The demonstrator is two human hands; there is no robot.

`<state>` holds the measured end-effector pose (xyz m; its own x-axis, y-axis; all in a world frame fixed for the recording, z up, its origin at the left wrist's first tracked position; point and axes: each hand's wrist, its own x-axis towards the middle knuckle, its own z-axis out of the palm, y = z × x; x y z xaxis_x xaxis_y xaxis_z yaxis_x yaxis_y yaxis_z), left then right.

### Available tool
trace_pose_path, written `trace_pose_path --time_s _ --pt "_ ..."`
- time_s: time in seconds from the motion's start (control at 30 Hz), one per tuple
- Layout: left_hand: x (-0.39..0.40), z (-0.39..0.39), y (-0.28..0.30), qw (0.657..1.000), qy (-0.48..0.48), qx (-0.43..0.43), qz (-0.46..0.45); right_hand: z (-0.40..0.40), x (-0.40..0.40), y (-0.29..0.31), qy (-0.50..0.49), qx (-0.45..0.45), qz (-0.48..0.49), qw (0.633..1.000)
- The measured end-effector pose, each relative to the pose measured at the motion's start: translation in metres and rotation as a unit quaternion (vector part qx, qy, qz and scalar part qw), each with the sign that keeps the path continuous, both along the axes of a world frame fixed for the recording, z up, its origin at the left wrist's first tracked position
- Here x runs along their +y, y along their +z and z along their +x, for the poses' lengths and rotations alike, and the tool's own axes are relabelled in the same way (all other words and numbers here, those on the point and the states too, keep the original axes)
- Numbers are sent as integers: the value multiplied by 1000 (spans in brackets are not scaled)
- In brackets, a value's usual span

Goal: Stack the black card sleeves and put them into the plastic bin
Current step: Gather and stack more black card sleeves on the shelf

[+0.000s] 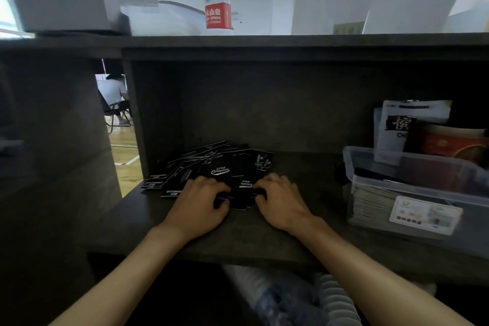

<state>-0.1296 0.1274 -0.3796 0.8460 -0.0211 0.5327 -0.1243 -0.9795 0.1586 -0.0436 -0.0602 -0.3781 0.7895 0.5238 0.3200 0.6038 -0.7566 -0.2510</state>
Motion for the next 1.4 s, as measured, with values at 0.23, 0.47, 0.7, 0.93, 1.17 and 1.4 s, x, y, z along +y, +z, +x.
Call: trace_pose_path --time_s 0.23,0.47,0.7,0.93,1.17,1.4 --pt "4 -35 -8 993 -64 35 -92 3 0 -2 -17 4 10 1000" --pt "10 -50 -4 993 -27 83 -80 1 -1 0 -23 24 7 999" --pt "32 -45 21 981 -7 185 -65 -2 -3 1 -21 4 27 999" --pt "46 -44 29 959 19 272 -75 -2 -2 2 -13 13 23 1000" --pt "48 -51 23 960 29 236 -147 3 -1 -1 -16 8 33 999" --pt "46 -52 13 963 -23 151 -222 4 -3 0 1 -24 65 998"
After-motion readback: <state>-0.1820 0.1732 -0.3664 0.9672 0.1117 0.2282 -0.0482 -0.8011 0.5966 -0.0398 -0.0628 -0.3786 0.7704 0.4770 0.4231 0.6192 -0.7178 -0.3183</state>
